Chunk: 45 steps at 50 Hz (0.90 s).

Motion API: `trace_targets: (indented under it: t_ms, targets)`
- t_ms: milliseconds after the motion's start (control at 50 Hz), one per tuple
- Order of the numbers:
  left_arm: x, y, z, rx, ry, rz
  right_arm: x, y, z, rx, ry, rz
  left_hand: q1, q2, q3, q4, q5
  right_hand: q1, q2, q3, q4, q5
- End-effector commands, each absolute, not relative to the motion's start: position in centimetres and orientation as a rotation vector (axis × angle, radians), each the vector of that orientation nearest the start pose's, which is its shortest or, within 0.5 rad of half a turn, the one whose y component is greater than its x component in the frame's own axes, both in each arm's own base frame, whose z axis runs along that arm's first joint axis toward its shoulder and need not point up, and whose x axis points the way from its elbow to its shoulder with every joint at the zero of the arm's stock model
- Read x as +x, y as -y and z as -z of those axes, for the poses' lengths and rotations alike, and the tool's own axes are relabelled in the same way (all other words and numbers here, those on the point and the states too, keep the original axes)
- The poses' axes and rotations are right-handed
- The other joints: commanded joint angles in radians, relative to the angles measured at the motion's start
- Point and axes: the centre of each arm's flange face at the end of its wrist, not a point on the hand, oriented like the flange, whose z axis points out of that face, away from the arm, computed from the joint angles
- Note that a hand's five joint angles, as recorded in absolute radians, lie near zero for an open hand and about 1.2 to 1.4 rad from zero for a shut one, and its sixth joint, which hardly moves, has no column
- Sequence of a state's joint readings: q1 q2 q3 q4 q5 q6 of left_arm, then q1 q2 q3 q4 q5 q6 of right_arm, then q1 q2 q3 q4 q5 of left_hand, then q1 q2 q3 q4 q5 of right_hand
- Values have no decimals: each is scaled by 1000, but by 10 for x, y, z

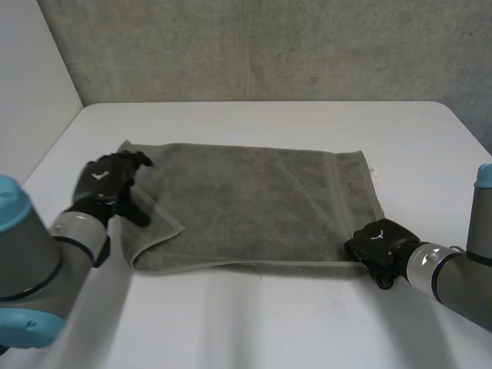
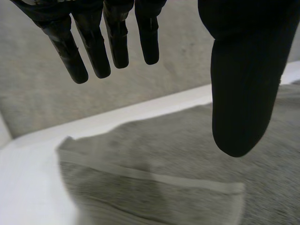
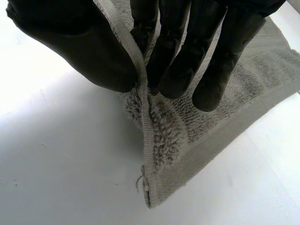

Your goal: Fold the laundry

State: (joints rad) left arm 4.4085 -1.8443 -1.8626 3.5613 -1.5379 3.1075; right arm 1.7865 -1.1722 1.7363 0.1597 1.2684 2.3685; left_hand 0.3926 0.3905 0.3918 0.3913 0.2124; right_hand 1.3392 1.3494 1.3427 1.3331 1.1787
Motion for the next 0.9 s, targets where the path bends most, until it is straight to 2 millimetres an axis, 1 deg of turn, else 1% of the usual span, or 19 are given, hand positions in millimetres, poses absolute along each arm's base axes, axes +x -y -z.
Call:
trace_targets:
  t_ms: [20,60,120,240,340,440,500,540,560,600,620,660,680,720,740,760,780,820,900]
  targets:
    - [-255,271,-143,508,-2658,2097,216,242,-137,-1497,-2373,1317,44,46,45,45,50,57,47,54,63,43]
    - [-261,270,-133,538,-2695,2049,215,241,-136,-1497,-2375,1315,44,46,45,45,50,57,47,54,63,43]
    - [-264,271,-128,559,-2698,2022,215,241,-136,-1497,-2374,1313,47,49,48,48,53,57,47,54,63,43]
    - [-264,275,-124,639,-2631,2004,215,241,-136,-1497,-2373,1317,47,49,48,48,53,57,47,54,63,43]
    - [-262,280,-122,660,-2564,1991,215,241,-135,-1497,-2373,1321,47,49,48,48,53,57,47,54,63,43]
    - [-258,284,-112,652,-2542,1948,215,241,-135,-1497,-2373,1321,47,49,48,48,53,57,47,54,63,43]
    - [-256,286,-112,644,-2526,1939,215,241,-136,-1497,-2372,1326,47,49,48,48,53,57,47,54,63,43]
    - [-248,292,-112,616,-2471,1912,215,241,-136,-1497,-2372,1324,50,52,51,51,55,57,47,54,63,43]
    - [-248,292,-112,616,-2471,1912,215,241,-136,-1497,-2372,1324,50,52,51,51,56,57,47,54,63,43]
    - [-234,302,-114,577,-2398,1866,216,242,-136,-1497,-2371,1328,50,52,51,51,56,57,47,54,63,43]
    - [-234,302,-114,577,-2398,1866,215,243,-137,-1496,-2373,1335,50,52,51,51,56,57,47,54,63,43]
    - [-210,318,-122,490,-2317,1828,215,243,-138,-1496,-2371,1340,50,52,51,51,56,57,47,54,63,43]
    - [-210,318,-122,490,-2317,1828,215,243,-138,-1496,-2371,1340,50,52,51,51,56,57,47,54,63,43]
    - [-179,335,-142,334,-2232,1823,214,245,-141,-1493,-2373,1358,47,49,48,48,53,57,47,54,63,43]
    - [-179,335,-142,334,-2232,1823,214,245,-141,-1493,-2373,1358,47,49,48,48,53,57,47,54,63,43]
    - [-164,341,-151,267,-2194,1824,213,246,-142,-1487,-2378,1364,44,46,45,45,50,57,47,54,63,43]
    - [-164,341,-151,267,-2194,1824,211,248,-143,-1480,-2383,1370,44,46,45,45,50,57,47,54,63,43]
    - [-144,345,-163,175,-2141,1825,210,248,-143,-1475,-2386,1371,35,37,36,37,41,57,47,54,63,43]
    - [-137,338,-167,163,-2138,1819,210,248,-143,-1475,-2387,1369,32,34,33,34,38,57,47,54,63,43]
